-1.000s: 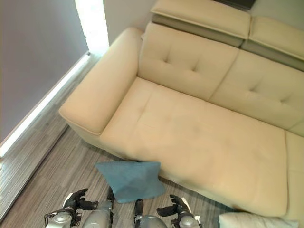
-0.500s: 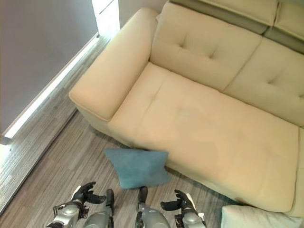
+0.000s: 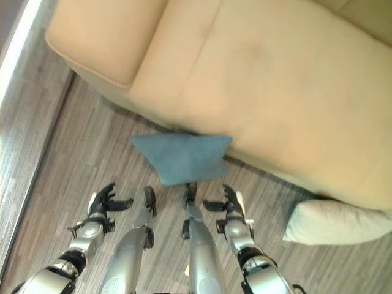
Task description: Pick up all the scattered cushions and arrange them neatly on the sofa.
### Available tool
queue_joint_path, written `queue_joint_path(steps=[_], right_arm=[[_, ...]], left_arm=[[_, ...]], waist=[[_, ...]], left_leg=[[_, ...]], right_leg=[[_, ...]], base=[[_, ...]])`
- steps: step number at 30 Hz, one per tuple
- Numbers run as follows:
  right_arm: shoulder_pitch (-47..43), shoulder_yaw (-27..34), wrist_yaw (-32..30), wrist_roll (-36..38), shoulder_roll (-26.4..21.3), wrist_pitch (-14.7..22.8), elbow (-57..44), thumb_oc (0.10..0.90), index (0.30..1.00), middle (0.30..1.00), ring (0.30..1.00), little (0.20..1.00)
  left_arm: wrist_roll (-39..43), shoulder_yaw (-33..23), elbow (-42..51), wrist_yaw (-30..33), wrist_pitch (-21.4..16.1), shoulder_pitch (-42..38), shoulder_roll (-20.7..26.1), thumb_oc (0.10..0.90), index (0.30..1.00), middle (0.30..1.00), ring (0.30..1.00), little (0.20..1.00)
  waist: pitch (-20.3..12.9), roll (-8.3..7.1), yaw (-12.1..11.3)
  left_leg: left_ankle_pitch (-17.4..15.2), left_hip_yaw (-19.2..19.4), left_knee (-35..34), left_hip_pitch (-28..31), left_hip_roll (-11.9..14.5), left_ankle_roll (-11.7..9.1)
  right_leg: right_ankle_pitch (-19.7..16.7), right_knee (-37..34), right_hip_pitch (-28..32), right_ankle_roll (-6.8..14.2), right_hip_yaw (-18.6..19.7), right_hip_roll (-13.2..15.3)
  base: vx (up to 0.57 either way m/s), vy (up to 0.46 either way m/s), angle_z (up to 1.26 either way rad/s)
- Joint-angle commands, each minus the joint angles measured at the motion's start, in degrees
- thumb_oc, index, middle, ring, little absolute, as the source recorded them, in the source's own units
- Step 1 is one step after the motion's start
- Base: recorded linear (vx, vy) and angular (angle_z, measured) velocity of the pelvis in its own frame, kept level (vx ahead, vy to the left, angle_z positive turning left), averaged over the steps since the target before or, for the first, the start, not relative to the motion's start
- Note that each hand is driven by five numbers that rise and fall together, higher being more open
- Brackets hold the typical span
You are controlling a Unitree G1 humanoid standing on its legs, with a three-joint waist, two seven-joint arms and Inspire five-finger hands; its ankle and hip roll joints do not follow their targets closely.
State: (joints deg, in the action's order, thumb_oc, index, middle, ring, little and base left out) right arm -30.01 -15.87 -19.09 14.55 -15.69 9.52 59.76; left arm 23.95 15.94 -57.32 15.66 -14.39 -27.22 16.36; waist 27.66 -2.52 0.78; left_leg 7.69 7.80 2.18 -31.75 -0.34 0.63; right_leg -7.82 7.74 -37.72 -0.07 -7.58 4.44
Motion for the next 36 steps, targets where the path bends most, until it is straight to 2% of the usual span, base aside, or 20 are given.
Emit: queue_joint_path(steps=[1, 10, 15, 20, 29, 30, 31, 32, 36], right_arm=[[-2.87, 0.55, -6.11, 2.59, -5.21, 4.06, -4.47, 0.8, 0.9, 0.9, 0.9, 0.9], [-19.3, -2.25, -9.71, 4.28, -8.54, 5.09, -4.78, 0.8, 0.9, 0.9, 0.9, 0.9], [-24.36, -4.33, -9.23, 5.51, -8.45, 5.8, -6.33, 0.8, 0.9, 0.9, 0.9, 0.9], [-29.17, -7.71, -7.62, 5.77, -5.36, 6.28, -9.61, 0.8, 0.9, 0.9, 0.9, 0.9], [-33.35, -9.36, -7.13, 7.84, -0.65, 7.87, -15.75, 0.8, 0.9, 0.9, 0.9, 0.9], [-33.64, -9.47, -6.95, 8.4, -0.19, 8.11, -16.23, 0.703, 0.754, 0.754, 0.754, 0.754], [-33.74, -9.38, -6.6, 9.08, 0.16, 8.46, -16.89, 0.51, 0.465, 0.465, 0.465, 0.465], [-34.0, -9.3, -6.16, 9.87, 0.44, 8.96, -17.56, 0.4, 0.3, 0.3, 0.3, 0.3], [-33.66, -8.43, -5.41, 11.26, 0.97, 10.58, -21.1, 0.4, 0.3, 0.3, 0.3, 0.3]], left_arm=[[1.99, 0.52, 3.81, 4.26, -5.01, -3.1, 4.66, 0.8, 0.9, 0.9, 0.9, 0.9], [2.63, 4.02, 7.95, 5.82, -5.86, -17.82, 8.08, 0.8, 0.9, 0.9, 0.9, 0.9], [3.36, 5.66, 8.63, 5.26, -5.92, -22.46, 7.85, 0.8, 0.9, 0.9, 0.9, 0.9], [4.65, 7.65, 6.9, 4.25, -5.26, -27.11, 4.66, 0.8, 0.9, 0.9, 0.9, 0.9], [8.15, 9.91, 5.64, 3.56, -4.47, -32.0, -1.94, 0.8, 0.9, 0.9, 0.9, 0.9], [8.66, 10.18, 5.75, 3.4, -4.55, -32.44, -2.73, 0.657, 0.686, 0.686, 0.686, 0.686], [9.18, 10.41, 6.28, 3.12, -4.56, -32.93, -3.29, 0.486, 0.429, 0.429, 0.429, 0.429], [9.42, 10.76, 7.06, 3.02, -4.73, -33.6, -3.78, 0.4, 0.3, 0.3, 0.3, 0.3], [9.72, 11.08, 12.78, 2.56, -5.58, -34.57, -3.5, 0.4, 0.3, 0.3, 0.3, 0.3]], waist=[[-2.51, -0.88, -0.39], [1.98, -0.29, -0.18], [2.13, -0.51, -0.01], [2.13, -1.43, 0.15], [2.13, -3.14, 0.91], [2.13, -3.17, 1.01], [2.13, -3.21, 1.1], [2.13, -3.19, 1.2], [2.13, -3.12, 1.5]], left_leg=[[-1.7, -3.08, 0.19, -6.18, -0.62, -2.07], [0.16, -3.99, -0.06, -15.3, -0.79, -2.82], [0.49, -4.48, -0.09, -18.69, -0.9, -2.84], [0.43, -5.3, 0.23, -20.84, -1.06, -2.62], [-0.22, -6.28, 1.39, -22.09, -1.01, -2.4], [-0.21, -6.34, 1.35, -22.1, -1.03, -2.4], [-0.2, -6.34, 1.27, -22.03, -1.04, -2.43], [-0.26, -6.36, 1.15, -21.91, -1.02, -2.45], [-0.28, -6.55, 1.05, -21.58, -1.07, -2.57]], right_leg=[[3.65, -0.71, -1.72, 5.2, 4.75, 0.76], [2.95, 0.04, -11.11, 5.73, 4.34, 0.46], [2.67, -0.15, -14.56, 5.94, 4.12, 0.29], [2.39, -0.25, -16.69, 5.95, 4.13, -0.13], [2.11, -0.87, -17.61, 5.79, 4.26, -0.68], [2.07, -0.93, -17.68, 5.77, 4.24, -0.75], [2.06, -0.96, -17.71, 5.77, 4.33, -0.84], [2.11, -1.01, -17.71, 5.78, 4.37, -0.93], [2.36, -0.84, -17.6, 5.62, 4.44, -1.34]], base=[[-0.05, -0.007, 0.05], [-0.02, -0.022, 0.03], [0.04, -0.04, 0.06], [0.03, -0.029, 0.02], [0.01, -0.011, 0.0], [0.0, 0.0, 0.0], [0.0, 0.0, 0.0], [0.0, 0.0, 0.0], [0.0, 0.0, 0.0]])
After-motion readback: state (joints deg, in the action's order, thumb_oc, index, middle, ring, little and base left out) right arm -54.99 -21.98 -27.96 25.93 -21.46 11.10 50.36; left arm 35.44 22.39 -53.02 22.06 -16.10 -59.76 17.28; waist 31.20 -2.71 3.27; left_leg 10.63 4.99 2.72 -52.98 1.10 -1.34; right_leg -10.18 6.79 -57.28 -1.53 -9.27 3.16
